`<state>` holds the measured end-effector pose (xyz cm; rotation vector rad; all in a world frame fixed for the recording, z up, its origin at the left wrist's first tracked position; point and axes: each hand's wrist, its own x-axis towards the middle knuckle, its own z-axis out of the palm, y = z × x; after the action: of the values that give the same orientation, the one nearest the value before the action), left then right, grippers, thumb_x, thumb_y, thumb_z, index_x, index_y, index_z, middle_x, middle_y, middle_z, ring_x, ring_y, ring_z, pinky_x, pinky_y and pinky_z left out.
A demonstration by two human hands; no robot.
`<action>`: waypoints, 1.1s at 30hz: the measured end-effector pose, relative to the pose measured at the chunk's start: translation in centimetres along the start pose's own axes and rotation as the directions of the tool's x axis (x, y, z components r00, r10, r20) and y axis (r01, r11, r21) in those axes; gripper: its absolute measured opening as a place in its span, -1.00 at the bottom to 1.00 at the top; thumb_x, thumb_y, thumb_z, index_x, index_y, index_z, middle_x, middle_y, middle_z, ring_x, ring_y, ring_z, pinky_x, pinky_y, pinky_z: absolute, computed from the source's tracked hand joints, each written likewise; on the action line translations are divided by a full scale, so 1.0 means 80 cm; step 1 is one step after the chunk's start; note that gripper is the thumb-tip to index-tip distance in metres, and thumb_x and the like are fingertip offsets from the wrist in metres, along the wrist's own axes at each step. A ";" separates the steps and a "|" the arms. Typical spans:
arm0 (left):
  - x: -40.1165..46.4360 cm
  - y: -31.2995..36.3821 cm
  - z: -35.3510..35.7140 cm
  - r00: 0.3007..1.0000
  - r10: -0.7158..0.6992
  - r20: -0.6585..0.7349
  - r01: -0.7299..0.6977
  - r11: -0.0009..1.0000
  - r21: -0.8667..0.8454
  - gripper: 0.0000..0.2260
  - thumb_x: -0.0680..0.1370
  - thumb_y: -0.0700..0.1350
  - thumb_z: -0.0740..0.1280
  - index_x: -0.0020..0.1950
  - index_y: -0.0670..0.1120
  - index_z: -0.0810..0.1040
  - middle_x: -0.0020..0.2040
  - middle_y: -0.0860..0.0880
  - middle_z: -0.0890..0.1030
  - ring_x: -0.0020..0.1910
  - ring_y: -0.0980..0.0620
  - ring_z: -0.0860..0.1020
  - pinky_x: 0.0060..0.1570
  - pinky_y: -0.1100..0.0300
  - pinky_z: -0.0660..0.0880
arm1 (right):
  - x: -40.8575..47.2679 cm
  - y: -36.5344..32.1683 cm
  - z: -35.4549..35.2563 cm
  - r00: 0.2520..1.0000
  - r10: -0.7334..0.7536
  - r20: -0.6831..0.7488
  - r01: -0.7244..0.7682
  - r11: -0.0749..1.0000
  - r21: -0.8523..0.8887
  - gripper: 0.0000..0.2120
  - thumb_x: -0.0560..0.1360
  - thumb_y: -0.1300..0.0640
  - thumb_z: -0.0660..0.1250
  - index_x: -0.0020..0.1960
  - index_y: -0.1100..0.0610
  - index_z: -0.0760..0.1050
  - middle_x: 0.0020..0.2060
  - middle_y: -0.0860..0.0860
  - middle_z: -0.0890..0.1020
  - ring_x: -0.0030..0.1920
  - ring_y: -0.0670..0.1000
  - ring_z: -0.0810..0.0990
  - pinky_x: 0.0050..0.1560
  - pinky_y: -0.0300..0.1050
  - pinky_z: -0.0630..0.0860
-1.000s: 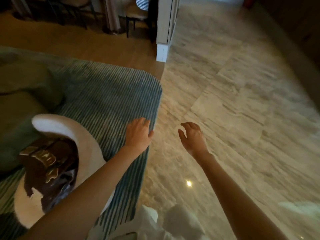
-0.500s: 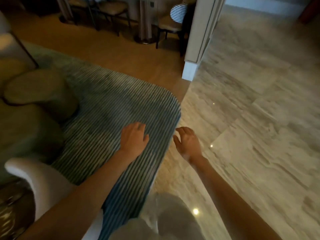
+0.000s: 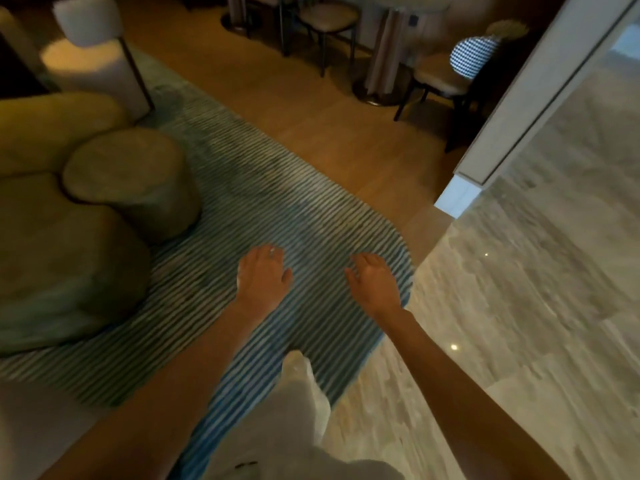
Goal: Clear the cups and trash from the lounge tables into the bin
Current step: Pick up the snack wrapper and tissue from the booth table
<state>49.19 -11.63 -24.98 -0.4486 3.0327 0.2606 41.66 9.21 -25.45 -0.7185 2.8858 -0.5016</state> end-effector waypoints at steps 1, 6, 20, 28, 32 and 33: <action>0.038 -0.005 -0.011 1.000 -0.002 -0.012 0.002 1.000 -0.013 -0.54 0.60 0.08 0.15 0.44 -0.11 0.31 0.41 -0.15 0.38 0.38 -0.14 0.33 0.36 -0.03 0.29 | 0.038 0.000 -0.012 1.000 0.001 -0.015 -0.001 1.000 0.007 -0.63 0.61 0.07 0.18 0.31 0.27 0.43 0.22 0.20 0.52 0.25 0.18 0.45 0.31 -0.02 0.31; 0.212 -0.007 -0.063 0.999 0.011 -0.032 -0.011 1.000 0.005 -0.52 0.61 0.09 0.14 0.46 -0.10 0.27 0.43 -0.14 0.34 0.40 -0.12 0.30 0.37 -0.03 0.27 | 0.209 0.012 -0.064 0.993 -0.007 -0.119 0.015 0.998 0.063 -0.65 0.57 0.12 0.25 0.28 0.29 0.46 0.18 0.24 0.54 0.22 0.22 0.48 0.29 0.04 0.38; 0.677 0.026 -0.114 0.995 0.034 -0.092 -0.035 0.999 -0.003 -0.57 0.59 0.06 0.20 0.39 -0.11 0.37 0.36 -0.13 0.42 0.33 -0.13 0.36 0.28 -0.01 0.31 | 0.671 0.115 -0.113 0.998 -0.010 -0.065 0.019 0.991 0.135 -0.65 0.58 0.14 0.23 0.30 0.29 0.44 0.19 0.24 0.53 0.21 0.23 0.47 0.26 0.06 0.37; 0.896 0.018 -0.149 0.995 -0.072 -0.069 0.072 0.997 -0.001 -0.57 0.60 0.08 0.17 0.41 -0.08 0.35 0.36 -0.09 0.40 0.35 -0.10 0.35 0.31 0.00 0.32 | 0.929 0.141 -0.158 0.991 -0.108 -0.078 0.115 0.989 0.090 -0.67 0.56 0.14 0.24 0.27 0.27 0.48 0.16 0.21 0.56 0.22 0.19 0.47 0.27 0.04 0.35; 1.005 -0.004 -0.146 0.992 -0.122 -0.026 0.121 0.993 -0.015 -0.57 0.60 0.10 0.15 0.41 -0.07 0.33 0.39 -0.09 0.37 0.37 -0.11 0.32 0.33 0.00 0.29 | 1.037 0.147 -0.136 0.990 -0.138 -0.007 0.138 0.988 0.064 -0.66 0.57 0.10 0.22 0.28 0.23 0.48 0.19 0.18 0.55 0.25 0.15 0.45 0.27 0.00 0.35; 1.037 -0.012 -0.146 0.993 -0.120 -0.023 0.120 0.993 -0.010 -0.56 0.60 0.11 0.15 0.42 -0.07 0.32 0.40 -0.09 0.36 0.37 -0.11 0.32 0.34 0.00 0.28 | 1.069 0.147 -0.131 0.990 -0.138 -0.001 0.138 0.989 0.056 -0.65 0.57 0.09 0.22 0.29 0.22 0.47 0.19 0.17 0.55 0.26 0.15 0.44 0.27 -0.01 0.34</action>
<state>-30.28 -37.92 -21.01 -0.6358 3.0136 0.2629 -40.69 -18.60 -23.24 -0.9134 2.8206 -0.5939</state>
